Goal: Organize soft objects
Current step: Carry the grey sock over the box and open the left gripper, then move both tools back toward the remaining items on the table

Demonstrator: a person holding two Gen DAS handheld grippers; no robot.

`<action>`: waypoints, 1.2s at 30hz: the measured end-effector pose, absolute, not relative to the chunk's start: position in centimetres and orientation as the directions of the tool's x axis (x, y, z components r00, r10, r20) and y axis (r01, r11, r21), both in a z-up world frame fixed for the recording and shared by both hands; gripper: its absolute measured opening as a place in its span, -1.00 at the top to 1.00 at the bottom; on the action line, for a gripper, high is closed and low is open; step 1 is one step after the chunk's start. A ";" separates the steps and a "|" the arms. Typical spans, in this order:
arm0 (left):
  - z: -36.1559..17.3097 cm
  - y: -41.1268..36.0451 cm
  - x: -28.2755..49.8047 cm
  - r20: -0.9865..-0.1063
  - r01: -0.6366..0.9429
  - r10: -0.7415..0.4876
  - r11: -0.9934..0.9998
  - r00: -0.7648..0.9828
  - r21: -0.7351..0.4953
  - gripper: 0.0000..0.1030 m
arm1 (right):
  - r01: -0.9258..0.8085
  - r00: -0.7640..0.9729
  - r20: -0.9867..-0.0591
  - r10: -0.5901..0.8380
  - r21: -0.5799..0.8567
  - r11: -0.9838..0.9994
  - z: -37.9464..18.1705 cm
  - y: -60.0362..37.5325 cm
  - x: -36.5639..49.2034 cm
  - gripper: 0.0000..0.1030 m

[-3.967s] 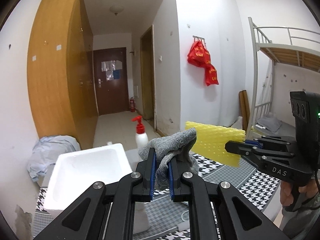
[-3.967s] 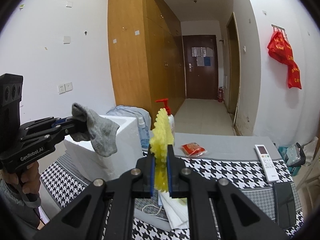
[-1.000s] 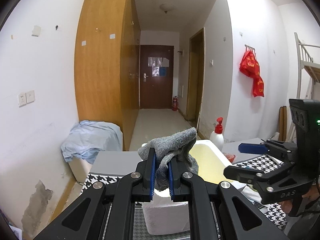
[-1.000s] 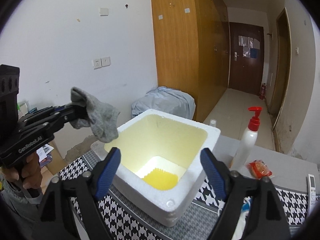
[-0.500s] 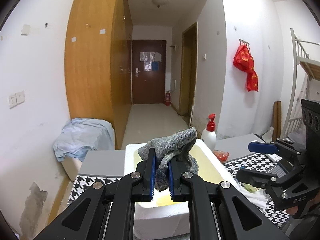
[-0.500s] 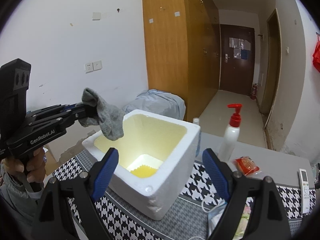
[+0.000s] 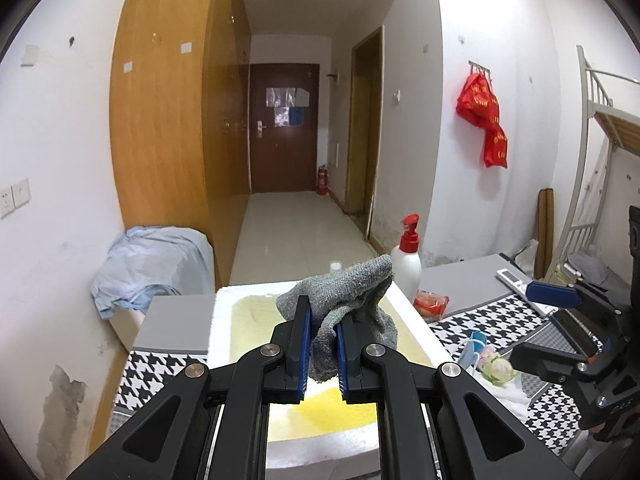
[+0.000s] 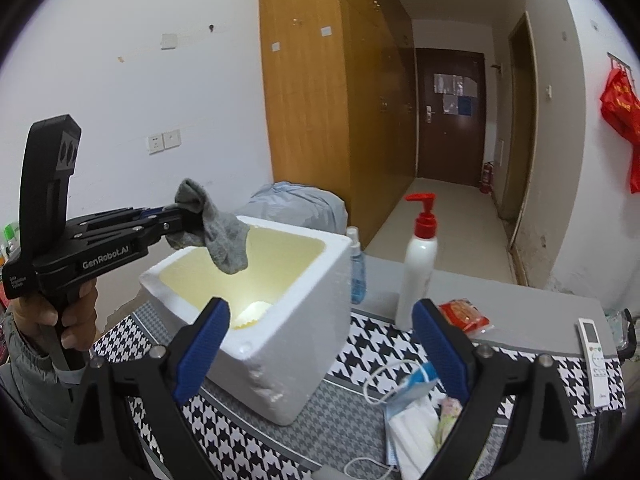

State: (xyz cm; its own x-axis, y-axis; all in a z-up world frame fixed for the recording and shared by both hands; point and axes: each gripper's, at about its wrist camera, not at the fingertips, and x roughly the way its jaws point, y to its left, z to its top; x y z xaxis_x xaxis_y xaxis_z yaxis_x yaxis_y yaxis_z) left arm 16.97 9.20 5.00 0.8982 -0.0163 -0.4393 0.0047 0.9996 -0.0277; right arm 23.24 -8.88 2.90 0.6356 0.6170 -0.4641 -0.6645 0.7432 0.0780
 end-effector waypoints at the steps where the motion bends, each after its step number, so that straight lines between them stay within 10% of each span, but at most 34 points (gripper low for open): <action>1: 5.0 9.1 17.1 -0.444 0.004 -0.014 1.000 0.896 -0.023 0.78 | -0.661 0.638 -0.464 0.615 0.081 0.746 2.8 -9.1 23.3 -0.84; 10: 4.5 8.9 18.7 -0.485 -0.014 0.004 1.000 0.874 -0.016 0.70 | -0.643 0.647 -0.455 0.612 0.106 0.758 2.7 -10.8 23.2 -0.85; 12: 4.4 8.7 18.9 -0.493 -0.026 0.021 1.000 0.870 -0.004 0.41 | -0.636 0.651 -0.455 0.607 0.109 0.764 2.6 -11.0 23.3 -0.85; 14: 4.3 8.6 19.0 -0.495 -0.038 0.037 0.999 0.868 0.009 -0.29 | -0.625 0.658 -0.457 0.598 0.111 0.773 2.6 -11.2 23.4 -0.86; 19: 4.4 8.6 18.7 -0.473 -0.056 0.050 0.998 0.880 0.003 -0.71 | -0.616 0.666 -0.456 0.590 0.111 0.780 2.5 -11.7 23.4 -0.87; 36: 5.7 7.1 15.9 -0.410 -0.057 0.054 0.998 0.910 0.004 -0.98 | -0.612 0.680 -0.445 0.583 0.094 0.785 2.6 -12.8 22.1 -0.90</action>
State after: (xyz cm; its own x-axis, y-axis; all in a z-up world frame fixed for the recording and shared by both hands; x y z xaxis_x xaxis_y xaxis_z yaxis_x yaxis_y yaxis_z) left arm 15.92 7.07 5.71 0.9103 0.0541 -0.4104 -0.0574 0.9983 0.0044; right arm 22.12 -12.82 2.59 0.6798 0.5829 -0.4450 -0.6118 0.7854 0.0942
